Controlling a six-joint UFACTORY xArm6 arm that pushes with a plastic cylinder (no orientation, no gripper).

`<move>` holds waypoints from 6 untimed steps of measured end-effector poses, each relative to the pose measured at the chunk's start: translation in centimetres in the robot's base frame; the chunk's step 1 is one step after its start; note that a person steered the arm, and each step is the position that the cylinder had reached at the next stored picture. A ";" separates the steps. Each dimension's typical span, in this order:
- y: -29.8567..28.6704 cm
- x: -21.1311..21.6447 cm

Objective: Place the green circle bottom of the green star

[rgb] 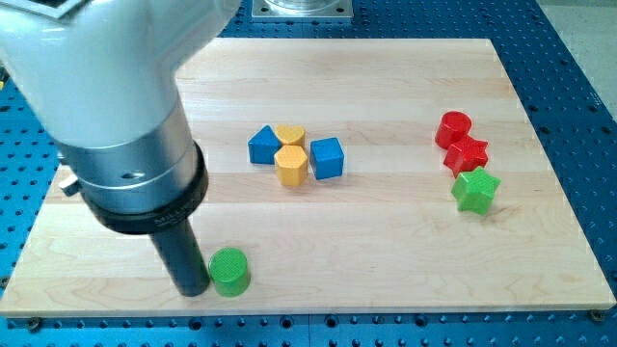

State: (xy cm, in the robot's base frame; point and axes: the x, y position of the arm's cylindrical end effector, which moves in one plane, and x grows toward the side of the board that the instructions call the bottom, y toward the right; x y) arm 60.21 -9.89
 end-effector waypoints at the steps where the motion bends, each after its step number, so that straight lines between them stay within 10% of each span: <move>1: 12.2 -0.1; 2: 23.8 -0.6; 6: 34.4 -0.6</move>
State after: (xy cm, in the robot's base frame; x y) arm 59.65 24.49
